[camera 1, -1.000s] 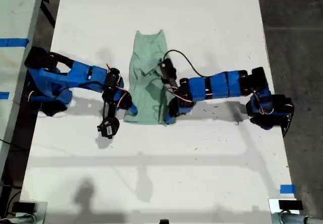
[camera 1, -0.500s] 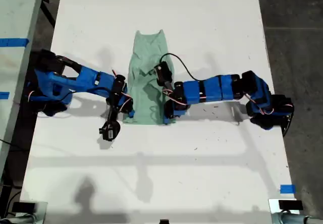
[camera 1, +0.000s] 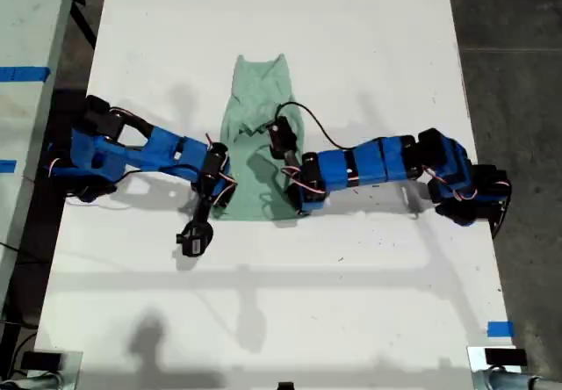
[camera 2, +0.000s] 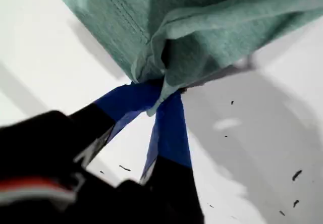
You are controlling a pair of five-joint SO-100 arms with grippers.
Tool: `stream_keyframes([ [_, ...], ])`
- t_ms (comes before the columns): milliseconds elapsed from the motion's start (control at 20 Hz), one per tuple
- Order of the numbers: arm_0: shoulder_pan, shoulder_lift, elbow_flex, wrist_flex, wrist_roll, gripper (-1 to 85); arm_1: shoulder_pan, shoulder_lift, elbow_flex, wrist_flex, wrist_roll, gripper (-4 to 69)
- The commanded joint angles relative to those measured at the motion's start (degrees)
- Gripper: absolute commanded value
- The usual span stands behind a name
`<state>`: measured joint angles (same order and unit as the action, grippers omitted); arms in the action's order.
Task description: Fold tshirt
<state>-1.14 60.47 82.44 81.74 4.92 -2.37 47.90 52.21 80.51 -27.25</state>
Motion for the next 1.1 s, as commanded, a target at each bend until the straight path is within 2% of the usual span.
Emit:
stream_keyframes([
  [0,4.83,-2.11,-14.06,6.59,-2.29,-0.1,-4.66,5.71,-4.57,4.66,1.58,-0.8],
  [150,9.58,-6.06,-29.36,11.78,-5.27,-0.1,-10.63,10.37,-4.57,8.53,4.31,-0.8],
  [300,13.01,-0.88,-29.97,8.96,-8.79,-0.1,-14.68,14.15,-4.92,9.14,6.15,-0.8],
  [450,12.3,2.29,-29.97,8.53,-9.32,-0.1,-11.87,16.0,-5.36,7.38,1.67,-0.8],
  [550,8.44,4.66,-30.06,12.39,-7.03,-0.1,-7.03,17.23,-5.36,5.71,-3.08,-0.8],
  [850,-14.41,14.94,-28.3,13.36,14.41,-0.1,13.1,19.86,-7.47,2.29,-19.69,-0.8],
  [1050,-29.27,13.45,-28.48,11.95,26.63,-0.1,26.1,18.98,-8.09,-3.25,-26.1,-0.8],
])
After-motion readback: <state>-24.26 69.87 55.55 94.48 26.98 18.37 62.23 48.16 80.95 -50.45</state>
